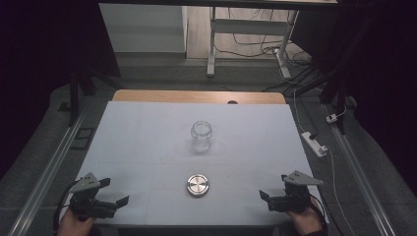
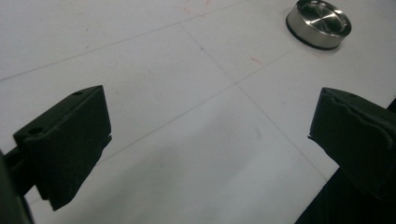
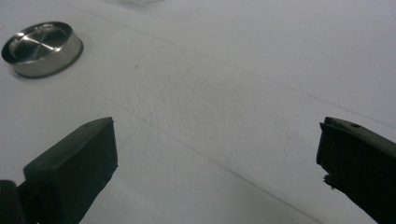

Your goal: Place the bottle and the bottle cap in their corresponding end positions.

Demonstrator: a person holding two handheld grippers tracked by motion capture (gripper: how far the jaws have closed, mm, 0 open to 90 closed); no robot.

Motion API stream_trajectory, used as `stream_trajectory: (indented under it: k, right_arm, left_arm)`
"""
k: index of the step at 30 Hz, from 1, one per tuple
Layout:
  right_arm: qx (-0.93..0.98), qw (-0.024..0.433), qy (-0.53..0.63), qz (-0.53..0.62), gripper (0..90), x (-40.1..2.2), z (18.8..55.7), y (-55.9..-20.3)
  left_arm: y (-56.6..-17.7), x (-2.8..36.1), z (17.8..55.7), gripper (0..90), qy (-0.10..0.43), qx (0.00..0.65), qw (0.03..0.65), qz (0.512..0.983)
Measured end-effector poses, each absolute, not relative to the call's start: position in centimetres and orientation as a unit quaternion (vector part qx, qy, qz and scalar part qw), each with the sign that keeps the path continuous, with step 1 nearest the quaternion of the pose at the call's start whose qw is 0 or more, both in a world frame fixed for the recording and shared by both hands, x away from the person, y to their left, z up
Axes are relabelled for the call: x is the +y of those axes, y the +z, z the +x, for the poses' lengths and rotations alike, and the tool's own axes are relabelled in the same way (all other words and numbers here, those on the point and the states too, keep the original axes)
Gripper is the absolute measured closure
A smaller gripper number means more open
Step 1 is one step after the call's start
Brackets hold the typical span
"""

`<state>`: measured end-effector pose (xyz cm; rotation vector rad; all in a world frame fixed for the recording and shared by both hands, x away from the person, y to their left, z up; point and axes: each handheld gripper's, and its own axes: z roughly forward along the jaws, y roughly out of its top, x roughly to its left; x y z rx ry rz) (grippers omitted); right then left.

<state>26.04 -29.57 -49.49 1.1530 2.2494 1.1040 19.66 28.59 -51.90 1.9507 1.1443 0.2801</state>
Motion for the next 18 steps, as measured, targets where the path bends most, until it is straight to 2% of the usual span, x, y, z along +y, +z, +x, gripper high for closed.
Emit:
stream_trajectory:
  k: [18]
  right_arm:
    - [0.802,0.189,0.373,0.426,0.0,-30.5,24.6,-49.5]
  left_arm:
    - [-52.5,29.0,18.9,0.0,0.110,0.481,0.382,0.782]
